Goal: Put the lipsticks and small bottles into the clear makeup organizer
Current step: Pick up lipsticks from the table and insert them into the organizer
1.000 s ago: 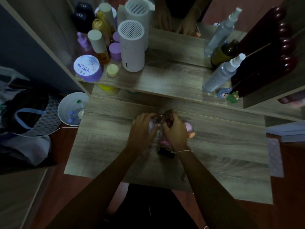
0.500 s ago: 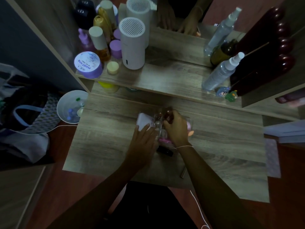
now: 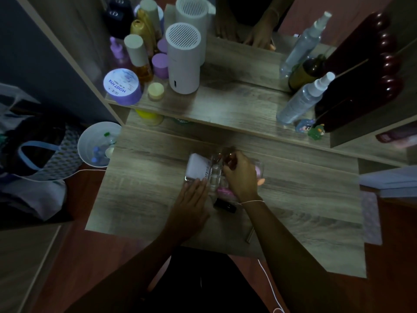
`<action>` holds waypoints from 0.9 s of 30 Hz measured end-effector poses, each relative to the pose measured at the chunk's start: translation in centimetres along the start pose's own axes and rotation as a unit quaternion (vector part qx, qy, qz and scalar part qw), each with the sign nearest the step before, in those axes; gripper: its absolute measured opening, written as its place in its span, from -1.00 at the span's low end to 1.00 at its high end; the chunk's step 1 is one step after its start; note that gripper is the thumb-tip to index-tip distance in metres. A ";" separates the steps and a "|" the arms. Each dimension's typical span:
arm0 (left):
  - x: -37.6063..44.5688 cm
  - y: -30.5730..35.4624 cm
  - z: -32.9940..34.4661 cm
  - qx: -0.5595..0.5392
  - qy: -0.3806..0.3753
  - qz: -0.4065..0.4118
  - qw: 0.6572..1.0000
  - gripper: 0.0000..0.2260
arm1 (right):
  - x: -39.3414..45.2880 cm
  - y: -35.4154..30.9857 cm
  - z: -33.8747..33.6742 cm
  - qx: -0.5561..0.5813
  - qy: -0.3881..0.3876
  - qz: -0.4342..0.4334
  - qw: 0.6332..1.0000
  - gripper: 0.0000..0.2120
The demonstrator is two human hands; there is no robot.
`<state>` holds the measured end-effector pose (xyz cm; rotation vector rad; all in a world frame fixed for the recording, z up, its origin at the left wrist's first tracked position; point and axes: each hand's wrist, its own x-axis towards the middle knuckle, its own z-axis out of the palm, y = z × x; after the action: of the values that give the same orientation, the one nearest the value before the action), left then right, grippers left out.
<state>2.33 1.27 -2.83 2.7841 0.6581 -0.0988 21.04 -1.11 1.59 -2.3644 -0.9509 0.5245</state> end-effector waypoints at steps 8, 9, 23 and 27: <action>-0.1 -0.4 0.3 0.005 0.001 0.005 1.000 -0.33 | 0.2 -0.4 -0.1 -0.014 -0.015 0.013 1.000 -0.76; -0.1 -0.4 0.3 0.005 0.002 0.006 1.000 -0.33 | 0.2 -0.4 -0.1 -0.016 -0.015 0.012 1.000 -0.75; -0.2 -0.5 0.4 0.005 0.011 0.011 1.000 -0.34 | -0.2 -0.3 -0.2 -0.010 0.000 0.002 1.000 -0.72; -0.3 -0.4 0.4 -0.002 0.009 0.011 1.000 -0.35 | -0.5 -0.3 -0.4 0.010 0.008 0.015 1.000 -0.66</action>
<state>1.90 1.40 -3.29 2.7904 0.6317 -0.0684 20.68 -1.40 2.16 -2.3654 -0.9006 0.5234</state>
